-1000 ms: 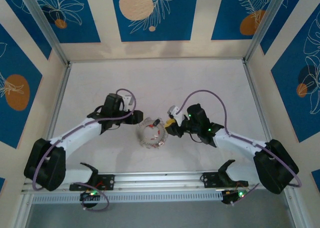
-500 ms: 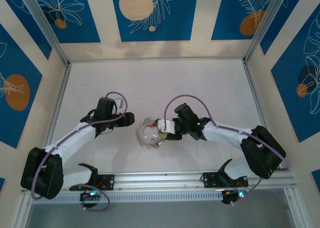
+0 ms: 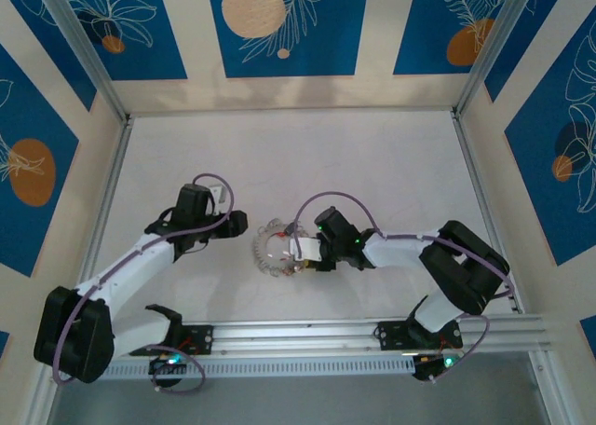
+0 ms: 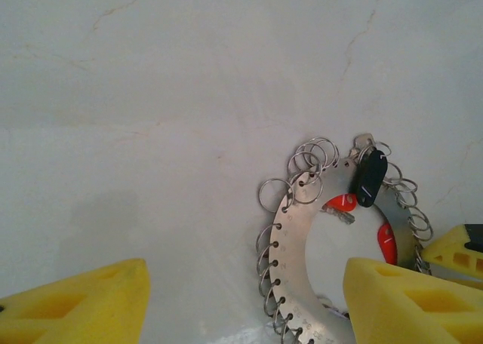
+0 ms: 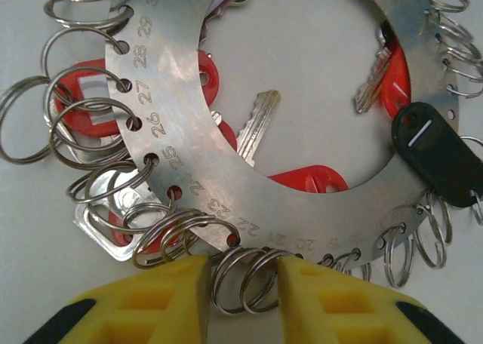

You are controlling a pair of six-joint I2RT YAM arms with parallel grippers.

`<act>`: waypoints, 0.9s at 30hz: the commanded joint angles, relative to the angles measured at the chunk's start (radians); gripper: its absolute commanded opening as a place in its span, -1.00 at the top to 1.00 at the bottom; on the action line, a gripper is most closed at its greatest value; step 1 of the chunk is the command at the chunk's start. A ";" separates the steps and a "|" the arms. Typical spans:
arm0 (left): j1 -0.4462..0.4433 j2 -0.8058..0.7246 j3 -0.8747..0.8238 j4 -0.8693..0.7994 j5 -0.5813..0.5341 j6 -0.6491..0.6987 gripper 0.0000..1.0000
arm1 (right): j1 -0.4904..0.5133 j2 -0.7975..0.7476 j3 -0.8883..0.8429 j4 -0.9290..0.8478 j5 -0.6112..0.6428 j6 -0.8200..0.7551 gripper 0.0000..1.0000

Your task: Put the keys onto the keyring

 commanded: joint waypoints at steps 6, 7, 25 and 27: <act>0.011 -0.035 -0.013 0.005 -0.013 -0.003 -0.37 | 0.024 -0.010 -0.066 0.101 0.181 -0.053 0.50; 0.009 -0.036 -0.009 -0.002 -0.014 -0.003 -0.37 | 0.027 -0.019 -0.073 0.110 0.189 -0.053 0.55; 0.010 -0.094 -0.044 0.025 -0.001 0.005 -0.39 | 0.075 -0.087 -0.180 0.262 0.178 -0.123 0.52; 0.009 -0.094 -0.047 0.033 0.000 0.008 -0.39 | 0.082 -0.079 -0.182 0.275 0.182 -0.143 0.52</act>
